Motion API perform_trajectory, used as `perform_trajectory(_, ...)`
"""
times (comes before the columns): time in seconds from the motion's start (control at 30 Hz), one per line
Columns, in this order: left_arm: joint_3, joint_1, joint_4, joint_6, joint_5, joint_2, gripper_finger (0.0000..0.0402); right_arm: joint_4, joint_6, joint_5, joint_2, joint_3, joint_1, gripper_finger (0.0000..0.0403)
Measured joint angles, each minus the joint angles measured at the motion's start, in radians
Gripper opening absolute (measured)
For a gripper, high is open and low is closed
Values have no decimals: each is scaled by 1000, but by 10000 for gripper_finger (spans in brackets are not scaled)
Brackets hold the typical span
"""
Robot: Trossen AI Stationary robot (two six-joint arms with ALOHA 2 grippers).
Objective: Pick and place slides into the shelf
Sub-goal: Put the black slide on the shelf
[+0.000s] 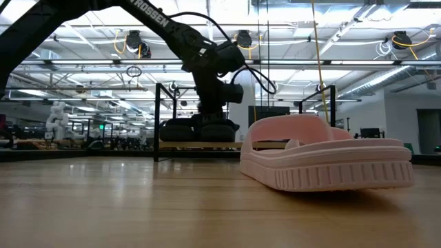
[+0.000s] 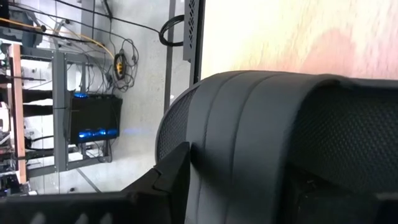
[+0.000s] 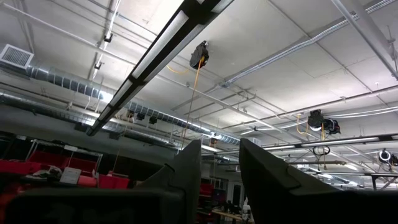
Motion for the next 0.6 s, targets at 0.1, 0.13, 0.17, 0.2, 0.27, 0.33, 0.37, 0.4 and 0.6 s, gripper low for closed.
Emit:
perform_trajectory(0.1,0,0,0,0,2,0,150,0,0,0,0,0,0,98)
perform_trajectory(0.13,0,0,0,0,2,0,150,0,0,0,0,0,0,98)
perform_trajectory(0.17,0,0,0,0,2,0,150,0,0,0,0,0,0,98)
perform_trajectory(0.2,0,0,0,0,2,0,150,0,0,0,0,0,0,98)
perform_trajectory(0.27,0,-3,-1,-1,1,0,150,1,-4,0,0,0,0,98)
perform_trajectory(0.33,0,-3,-3,-3,1,-5,150,1,-14,0,0,0,0,98)
perform_trajectory(0.37,0,-3,-1,-3,1,-8,150,1,-15,0,0,0,0,98)
perform_trajectory(0.4,0,-3,1,-4,1,-9,150,1,-15,0,0,0,0,98)
perform_trajectory(0.6,0,-3,-3,-19,6,-17,150,1,-15,0,0,0,0,98)
